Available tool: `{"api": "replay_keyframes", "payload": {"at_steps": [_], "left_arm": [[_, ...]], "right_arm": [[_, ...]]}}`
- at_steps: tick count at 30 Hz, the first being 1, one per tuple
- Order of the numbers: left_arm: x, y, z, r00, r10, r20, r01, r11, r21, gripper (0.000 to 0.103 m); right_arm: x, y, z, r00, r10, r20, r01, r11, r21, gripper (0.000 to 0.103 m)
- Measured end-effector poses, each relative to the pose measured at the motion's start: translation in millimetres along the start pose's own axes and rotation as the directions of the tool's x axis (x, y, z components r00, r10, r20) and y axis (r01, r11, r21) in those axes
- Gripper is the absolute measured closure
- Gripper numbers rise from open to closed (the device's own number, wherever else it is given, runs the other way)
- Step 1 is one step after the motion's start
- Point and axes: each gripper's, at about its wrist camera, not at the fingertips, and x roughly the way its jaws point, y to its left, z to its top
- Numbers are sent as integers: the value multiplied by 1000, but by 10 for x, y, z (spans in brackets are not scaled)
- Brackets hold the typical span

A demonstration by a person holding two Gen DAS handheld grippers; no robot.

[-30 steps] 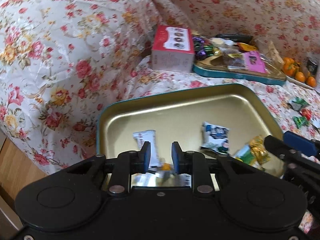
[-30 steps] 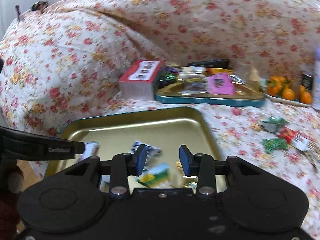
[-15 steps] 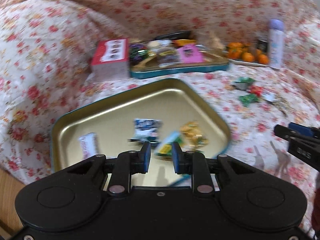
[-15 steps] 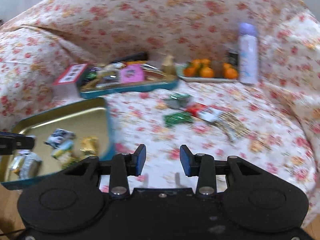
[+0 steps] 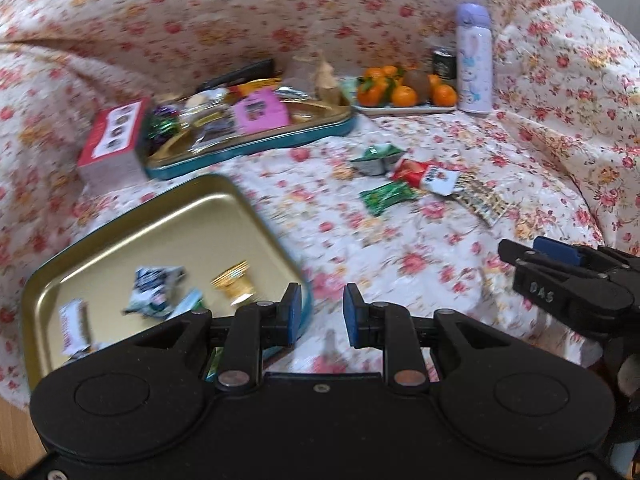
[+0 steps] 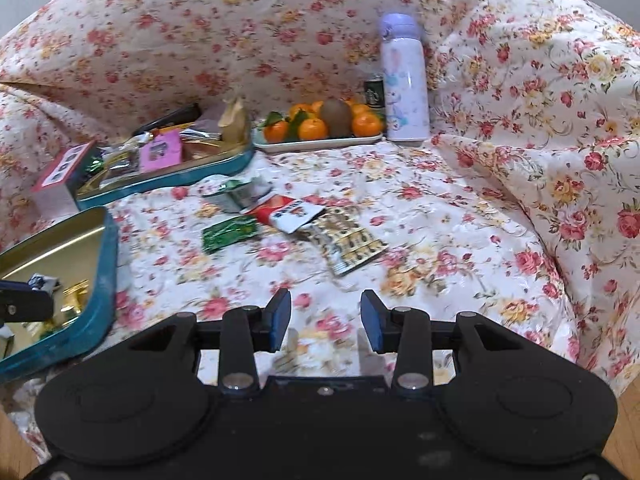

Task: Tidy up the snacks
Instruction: 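Move both open tools back from the tray toward the snack pile, then lower the left tool toward the green candy while the right tool approaches the brown patterned bag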

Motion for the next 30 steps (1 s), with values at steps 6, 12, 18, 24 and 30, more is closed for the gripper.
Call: {"api": "replay_keyframes", "payload": {"at_steps": [6,12,18,24,30], "left_arm": [[302,-291,157,998,-8,-55,9,1000,28,71],[570,-412,250,995,2,-96,2,999,41,71],[770,-401,335,992,1,-124,5,999,43,71],[887,-347,400,991,-14,-130,21,998,57,71],[998,-368,490,991,-8,-135,21,995,97,71]], "right_arm": [[160,-101,109,1000,5,3,-5,1000,-22,58],[340,-151,222,1000,10,6,-9,998,-69,53],[563,-155,287,1000,12,-2,-12,992,-126,52],[763,-124,308,999,37,6,-35,981,-191,48],[932,-107,282,999,42,24,-35,972,-231,46]]}}
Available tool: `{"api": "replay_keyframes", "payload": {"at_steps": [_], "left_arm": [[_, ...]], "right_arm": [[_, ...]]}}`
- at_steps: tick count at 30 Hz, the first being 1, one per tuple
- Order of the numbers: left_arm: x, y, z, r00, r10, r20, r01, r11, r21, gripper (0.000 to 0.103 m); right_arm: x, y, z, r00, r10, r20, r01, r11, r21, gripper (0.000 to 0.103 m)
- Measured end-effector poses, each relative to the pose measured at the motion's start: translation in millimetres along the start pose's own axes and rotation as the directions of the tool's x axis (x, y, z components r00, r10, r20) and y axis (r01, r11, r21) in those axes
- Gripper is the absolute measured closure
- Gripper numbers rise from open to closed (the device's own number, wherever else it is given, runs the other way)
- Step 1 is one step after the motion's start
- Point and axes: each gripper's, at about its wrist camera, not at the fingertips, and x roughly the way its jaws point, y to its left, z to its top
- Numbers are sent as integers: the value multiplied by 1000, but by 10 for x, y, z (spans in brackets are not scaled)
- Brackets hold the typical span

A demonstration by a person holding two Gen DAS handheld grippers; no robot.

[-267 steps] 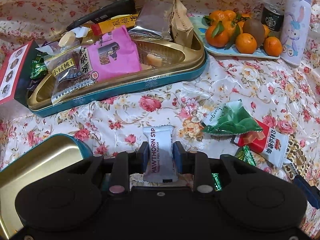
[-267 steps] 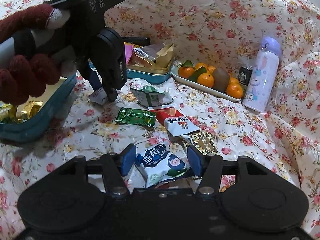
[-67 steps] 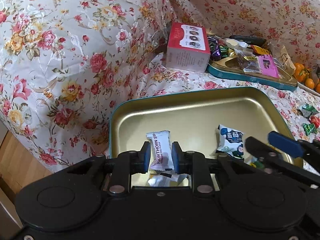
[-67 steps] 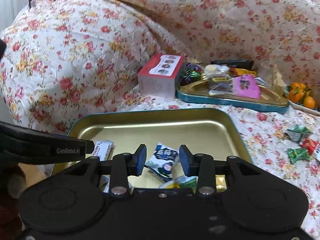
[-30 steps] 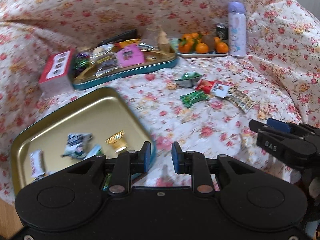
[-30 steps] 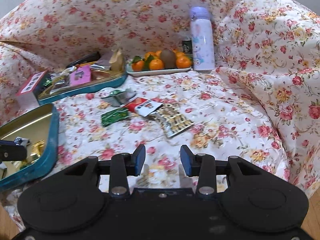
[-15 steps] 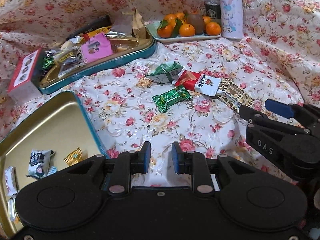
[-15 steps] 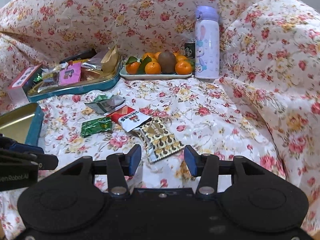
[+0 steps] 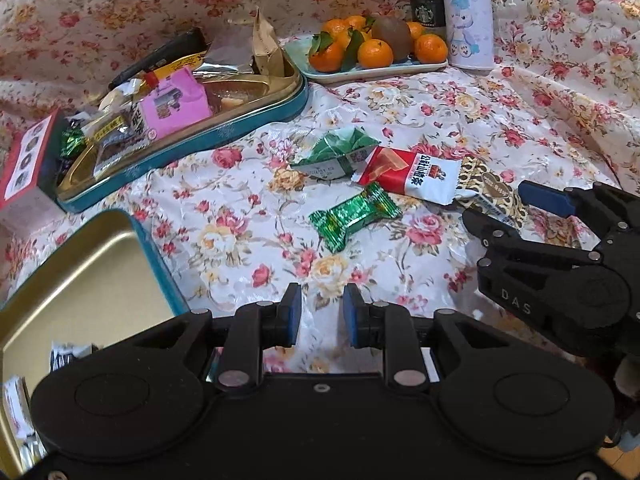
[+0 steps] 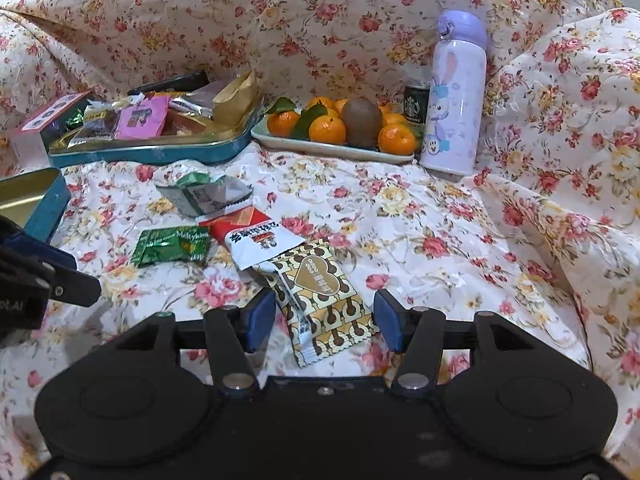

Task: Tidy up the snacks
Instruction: 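Lower the left tool toward the green candy while the right tool approaches the brown patterned bag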

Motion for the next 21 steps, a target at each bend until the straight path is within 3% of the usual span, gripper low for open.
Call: {"api": "replay_keyframes", "payload": {"at_steps": [10,15,21], "left_arm": [[88,-100,181,999,-47,17,45,992,119,70],[146,-151,258,998,-55,29,49,981,187,70],[238,-165,349,997,-69,25,62,974,216,70]], "right_arm": [[109,-110,-3,999,43,25,-44,999,24,39],[162,-172,15,998,58,23,-59,998,27,25],[172,-156,-2,997,65,31,-66,997,30,22]]}}
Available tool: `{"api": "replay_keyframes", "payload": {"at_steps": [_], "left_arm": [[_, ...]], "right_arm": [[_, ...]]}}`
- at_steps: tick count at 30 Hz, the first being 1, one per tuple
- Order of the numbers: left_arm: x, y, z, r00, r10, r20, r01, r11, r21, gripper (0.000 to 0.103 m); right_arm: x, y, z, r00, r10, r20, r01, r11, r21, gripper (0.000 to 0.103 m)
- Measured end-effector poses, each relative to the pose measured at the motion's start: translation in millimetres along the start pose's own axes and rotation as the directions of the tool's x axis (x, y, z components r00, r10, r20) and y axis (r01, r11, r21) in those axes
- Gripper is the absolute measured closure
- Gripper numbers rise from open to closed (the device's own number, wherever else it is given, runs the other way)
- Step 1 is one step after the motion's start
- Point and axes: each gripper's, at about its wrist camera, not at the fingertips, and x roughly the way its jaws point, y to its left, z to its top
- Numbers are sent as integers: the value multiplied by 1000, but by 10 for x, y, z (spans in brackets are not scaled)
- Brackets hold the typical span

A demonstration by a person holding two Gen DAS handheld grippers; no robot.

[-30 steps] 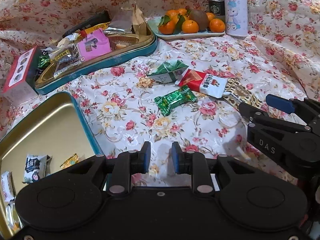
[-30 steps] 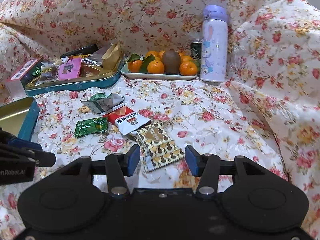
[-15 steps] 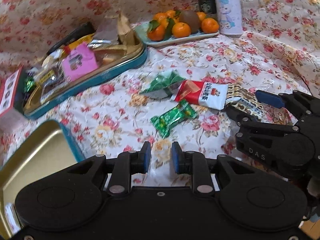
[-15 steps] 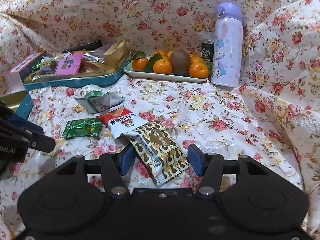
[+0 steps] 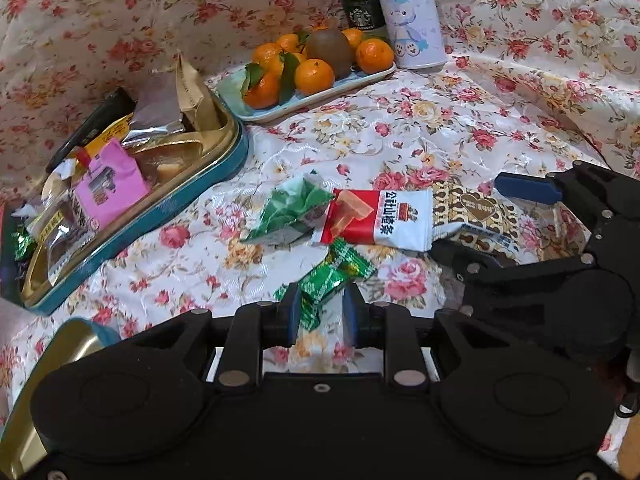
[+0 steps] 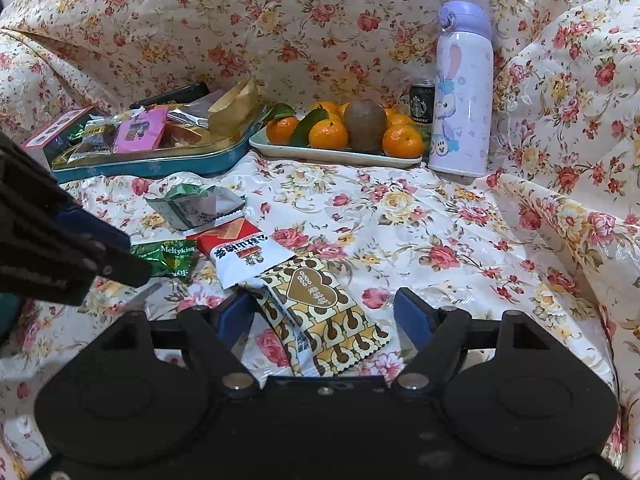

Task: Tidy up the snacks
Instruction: 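Lower the left tool toward the green candy while the right tool approaches the brown patterned bag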

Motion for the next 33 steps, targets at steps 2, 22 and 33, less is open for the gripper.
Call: {"api": "replay_keyframes", "payload": {"at_steps": [2,22,33], "left_arm": [[35,-11,15,1000,-3,-2,3,1000,6,70],[141,-68,82,999,40,-11,-39,999,17,69],[222,-39,126,999,41,-22,-41,999,6,60]], "right_arm": [[0,-16,-2,1000,8,2,-8,1000,10,22],[1,-10,-6,1000,14,4,-14,1000,14,19],[3,-12,-6,1000,15,5,-15,1000,13,19]]}}
